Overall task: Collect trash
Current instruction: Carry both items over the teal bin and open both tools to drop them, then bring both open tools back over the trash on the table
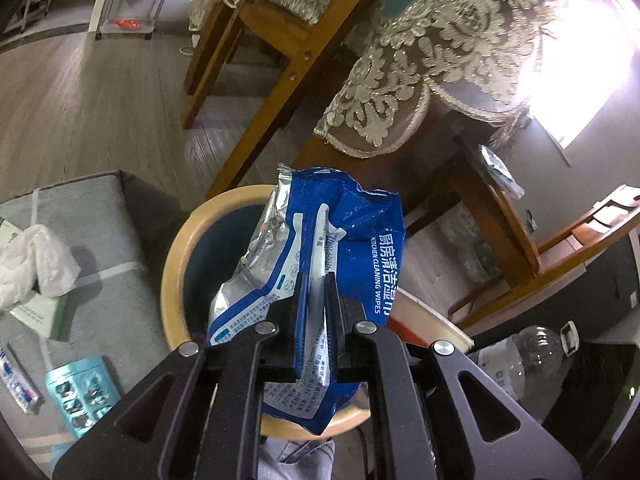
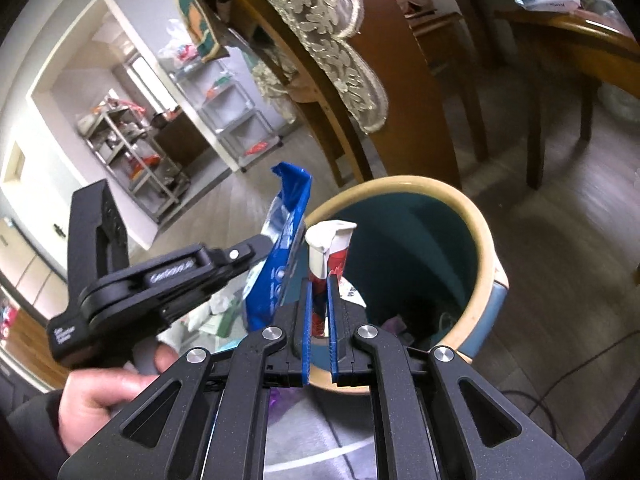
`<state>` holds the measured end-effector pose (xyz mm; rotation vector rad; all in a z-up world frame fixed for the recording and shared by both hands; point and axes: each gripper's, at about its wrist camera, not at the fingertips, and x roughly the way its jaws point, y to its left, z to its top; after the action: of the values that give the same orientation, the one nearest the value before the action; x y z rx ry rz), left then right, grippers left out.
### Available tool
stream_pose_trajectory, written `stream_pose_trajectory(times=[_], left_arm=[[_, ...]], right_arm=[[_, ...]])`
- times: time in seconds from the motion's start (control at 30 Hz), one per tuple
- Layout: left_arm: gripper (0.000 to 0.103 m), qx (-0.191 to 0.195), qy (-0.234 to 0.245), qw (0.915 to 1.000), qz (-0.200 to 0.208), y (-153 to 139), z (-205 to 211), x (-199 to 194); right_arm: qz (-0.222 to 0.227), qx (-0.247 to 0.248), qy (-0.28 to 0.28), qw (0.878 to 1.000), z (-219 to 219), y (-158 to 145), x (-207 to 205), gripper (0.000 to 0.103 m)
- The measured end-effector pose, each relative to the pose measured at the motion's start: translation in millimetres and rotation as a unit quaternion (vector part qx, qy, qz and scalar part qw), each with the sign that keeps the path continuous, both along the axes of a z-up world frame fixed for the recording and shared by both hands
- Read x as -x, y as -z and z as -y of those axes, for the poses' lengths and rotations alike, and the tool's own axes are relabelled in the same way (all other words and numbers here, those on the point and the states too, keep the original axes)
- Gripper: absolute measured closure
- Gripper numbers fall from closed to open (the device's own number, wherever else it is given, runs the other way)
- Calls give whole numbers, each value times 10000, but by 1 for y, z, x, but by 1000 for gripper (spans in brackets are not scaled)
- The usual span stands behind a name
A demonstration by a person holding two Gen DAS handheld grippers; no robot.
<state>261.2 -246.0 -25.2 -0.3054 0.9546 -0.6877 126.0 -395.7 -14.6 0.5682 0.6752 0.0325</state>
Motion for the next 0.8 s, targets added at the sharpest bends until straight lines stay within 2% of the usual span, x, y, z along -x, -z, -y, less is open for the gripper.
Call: stream_pose_trajectory(times=[0.13,0.33,0.5,0.63,0.7,0.77,0.8], left_arm=[[93,-124,138,9998,28,2,17,-10],[73,-255,188,9992,232,-7,16,-10],[72,-302,80,9991,275,-10,-5,-5],[64,-377,2,9987,340,-12,-24,4],[62,-408,-50,9985,368,-14,-37,10],[56,-470,-96,9981,398,-15,-50,16],[55,-500,-116,9978,421,-16,-56,19]], right_arm=[[-80,71,33,9999,-1,2,-2,95],[-254,45,82,9996,2,9,-9,95],[-359,8,72,9993,-1,14,-12,95],[-350,24,37,9994,-5,14,-13,79],[-331,47,-2,9994,-8,14,-12,76],[-324,60,-65,9994,-11,13,-12,73],[-323,47,-95,9994,-12,14,-12,68]])
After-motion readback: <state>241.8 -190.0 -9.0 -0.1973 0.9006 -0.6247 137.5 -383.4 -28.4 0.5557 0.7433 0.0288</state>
